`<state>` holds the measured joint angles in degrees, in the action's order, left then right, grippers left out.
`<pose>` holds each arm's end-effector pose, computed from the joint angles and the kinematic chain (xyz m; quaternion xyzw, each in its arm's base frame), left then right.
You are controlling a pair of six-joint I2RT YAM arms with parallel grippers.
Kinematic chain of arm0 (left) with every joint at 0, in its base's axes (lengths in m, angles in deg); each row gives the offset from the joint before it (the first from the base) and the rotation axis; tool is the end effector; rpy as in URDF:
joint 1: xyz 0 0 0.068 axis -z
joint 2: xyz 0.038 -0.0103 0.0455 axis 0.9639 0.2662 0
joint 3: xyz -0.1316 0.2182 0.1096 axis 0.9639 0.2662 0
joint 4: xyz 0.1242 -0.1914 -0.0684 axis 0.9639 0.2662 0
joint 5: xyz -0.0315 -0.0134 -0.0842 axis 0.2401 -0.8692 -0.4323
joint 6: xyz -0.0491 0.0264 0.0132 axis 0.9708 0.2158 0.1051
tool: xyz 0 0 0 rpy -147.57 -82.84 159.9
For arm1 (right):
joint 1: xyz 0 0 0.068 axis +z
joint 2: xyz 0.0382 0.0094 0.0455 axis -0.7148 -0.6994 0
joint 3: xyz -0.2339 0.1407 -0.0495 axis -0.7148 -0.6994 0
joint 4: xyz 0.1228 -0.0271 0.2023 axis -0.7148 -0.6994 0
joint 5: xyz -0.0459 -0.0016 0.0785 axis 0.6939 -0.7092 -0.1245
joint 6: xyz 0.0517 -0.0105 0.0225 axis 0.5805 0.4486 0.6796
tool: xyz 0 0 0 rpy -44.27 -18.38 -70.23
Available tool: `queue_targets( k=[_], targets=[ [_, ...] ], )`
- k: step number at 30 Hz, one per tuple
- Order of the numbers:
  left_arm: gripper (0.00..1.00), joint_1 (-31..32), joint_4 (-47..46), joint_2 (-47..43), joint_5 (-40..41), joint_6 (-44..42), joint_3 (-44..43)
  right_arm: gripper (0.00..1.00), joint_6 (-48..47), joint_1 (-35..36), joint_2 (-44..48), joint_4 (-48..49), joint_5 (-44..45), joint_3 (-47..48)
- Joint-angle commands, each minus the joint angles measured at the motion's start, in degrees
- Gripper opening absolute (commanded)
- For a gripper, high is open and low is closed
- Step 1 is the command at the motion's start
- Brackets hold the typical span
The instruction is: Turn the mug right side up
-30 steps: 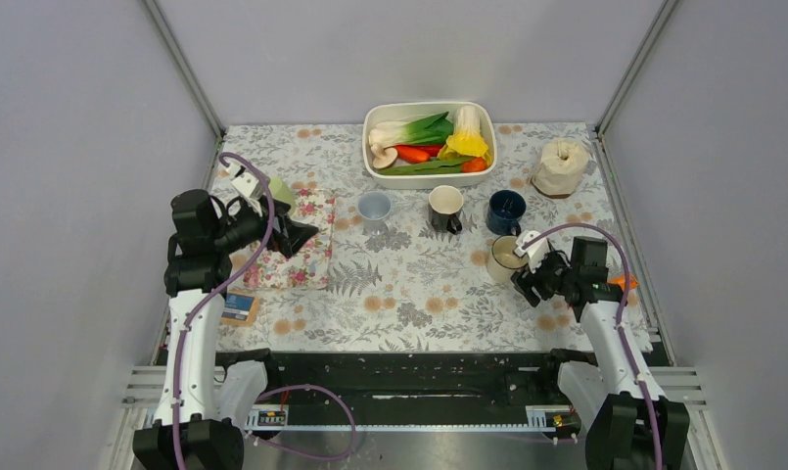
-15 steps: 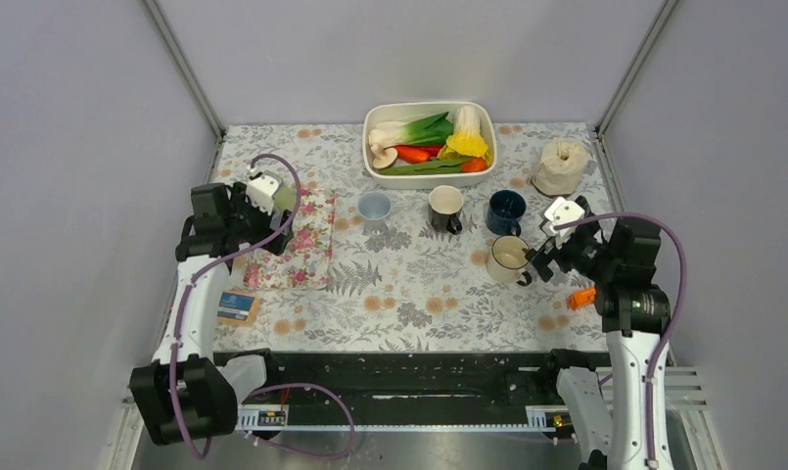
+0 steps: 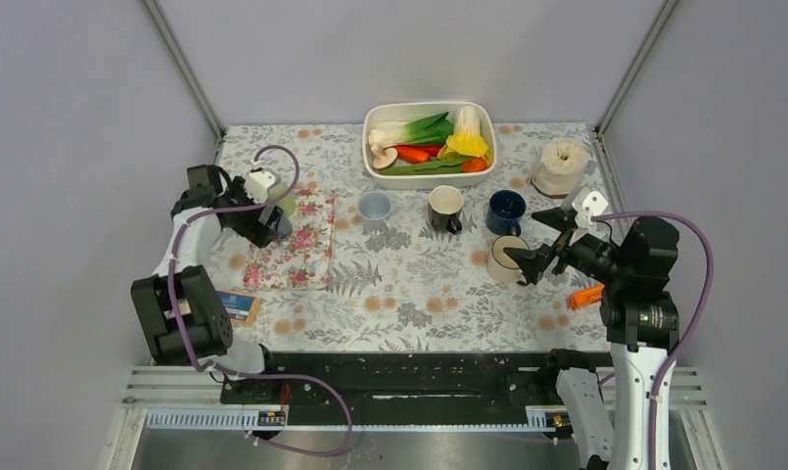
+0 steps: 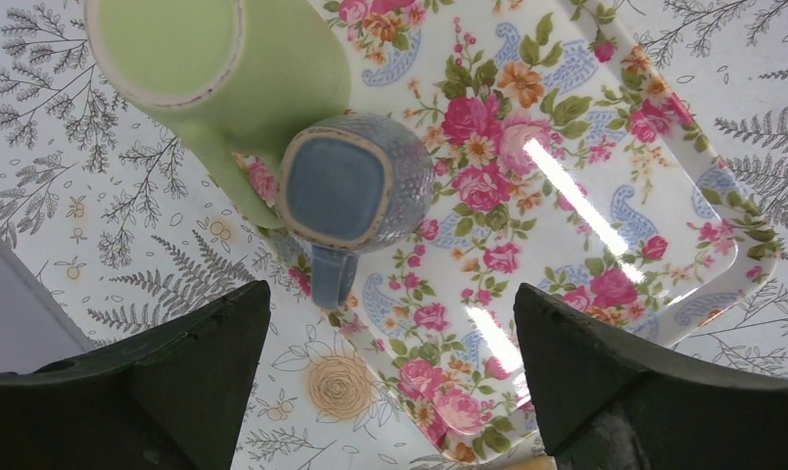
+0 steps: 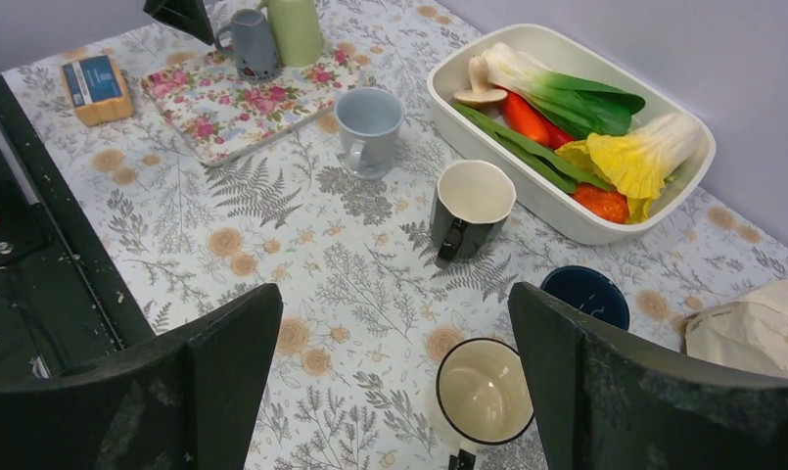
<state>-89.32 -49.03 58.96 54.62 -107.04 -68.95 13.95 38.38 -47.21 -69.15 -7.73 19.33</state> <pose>0.2699 0.0509 0.2592 0.3235 0.8726 -0.0618 0.3606 0.0899 0.0219 0.3794 -0.3650 0.6618 0.2156 0.6183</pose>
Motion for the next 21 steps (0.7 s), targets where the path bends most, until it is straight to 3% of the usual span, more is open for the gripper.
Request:
queue_targets(
  k=[1, 16, 21],
  targets=[
    [0.97, -1.9, 2.7, 4.3, -6.3, -4.6, -5.7, 0.95, 5.0, 0.2, 1.2, 3.5, -3.7, -0.5],
    [0.91, -2.1, 9.7, 14.8, -9.8, -8.7, -12.1, 0.93, 10.6, 0.2, 1.9, 10.7, -4.6, -6.1],
    [0.84, -2.1, 11.8, 14.4, -10.6, -9.7, -11.5, 0.93, 12.1, 0.2, 1.7, 12.4, -4.9, -6.9]
  ],
)
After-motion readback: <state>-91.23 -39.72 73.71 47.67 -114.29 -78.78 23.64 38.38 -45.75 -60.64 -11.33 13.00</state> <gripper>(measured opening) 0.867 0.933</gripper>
